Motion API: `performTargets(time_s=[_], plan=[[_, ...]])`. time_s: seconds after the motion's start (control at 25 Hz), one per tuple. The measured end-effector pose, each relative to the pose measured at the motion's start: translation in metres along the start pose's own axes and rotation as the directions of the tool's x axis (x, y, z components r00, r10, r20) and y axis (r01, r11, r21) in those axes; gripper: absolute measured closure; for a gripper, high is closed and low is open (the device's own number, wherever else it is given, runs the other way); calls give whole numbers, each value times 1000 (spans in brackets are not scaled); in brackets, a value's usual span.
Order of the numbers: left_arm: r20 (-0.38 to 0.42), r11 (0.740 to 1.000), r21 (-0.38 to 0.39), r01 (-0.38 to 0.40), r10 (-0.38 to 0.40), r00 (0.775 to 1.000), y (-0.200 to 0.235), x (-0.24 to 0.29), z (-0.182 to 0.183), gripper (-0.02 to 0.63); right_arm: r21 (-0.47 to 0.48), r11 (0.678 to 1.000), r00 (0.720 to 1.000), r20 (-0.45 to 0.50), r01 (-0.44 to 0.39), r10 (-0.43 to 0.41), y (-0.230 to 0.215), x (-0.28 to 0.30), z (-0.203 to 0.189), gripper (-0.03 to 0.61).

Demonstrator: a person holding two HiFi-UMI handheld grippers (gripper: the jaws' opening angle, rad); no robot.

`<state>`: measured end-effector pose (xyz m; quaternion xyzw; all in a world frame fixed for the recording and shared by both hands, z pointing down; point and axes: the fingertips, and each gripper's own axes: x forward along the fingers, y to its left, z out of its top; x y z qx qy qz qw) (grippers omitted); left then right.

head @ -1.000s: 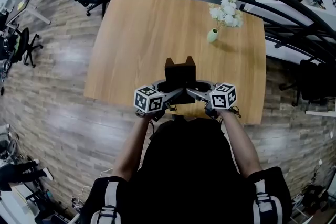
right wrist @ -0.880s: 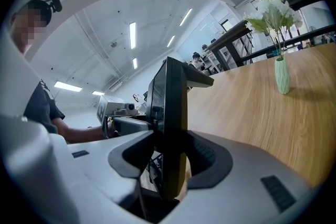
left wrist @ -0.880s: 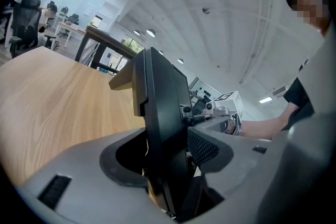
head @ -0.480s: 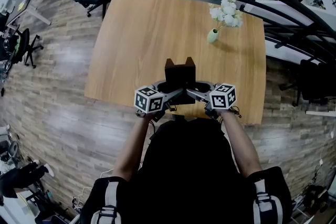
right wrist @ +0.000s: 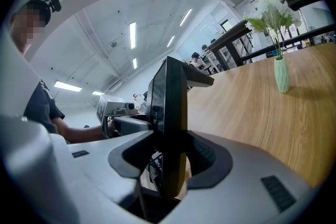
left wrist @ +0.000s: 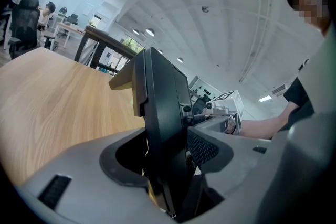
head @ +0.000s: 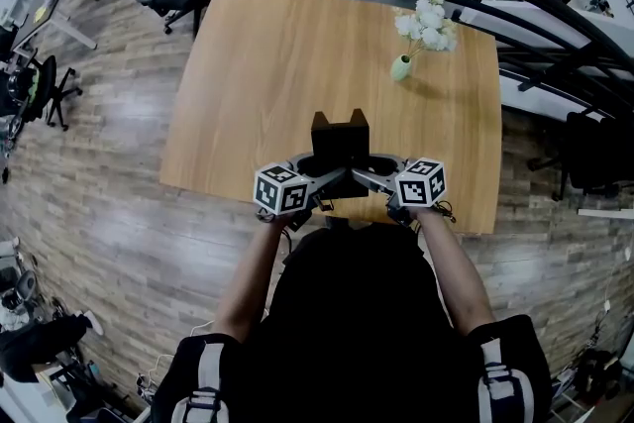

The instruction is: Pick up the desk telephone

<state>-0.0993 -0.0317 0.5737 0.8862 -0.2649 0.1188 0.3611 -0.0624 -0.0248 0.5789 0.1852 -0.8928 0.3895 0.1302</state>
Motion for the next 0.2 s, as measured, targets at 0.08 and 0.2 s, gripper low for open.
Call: performTargets(time_s=[0.08, 0.2], plan=[[-1, 1000, -1, 1, -1, 1000, 1, 0, 0, 354, -2, 1000, 1000, 0, -1, 1, 0, 1, 1, 380], [-1, 1000, -3, 1, -1, 1000, 3, 0, 2, 354, -4, 1000, 1000, 0, -1, 1, -1, 2, 4, 380]])
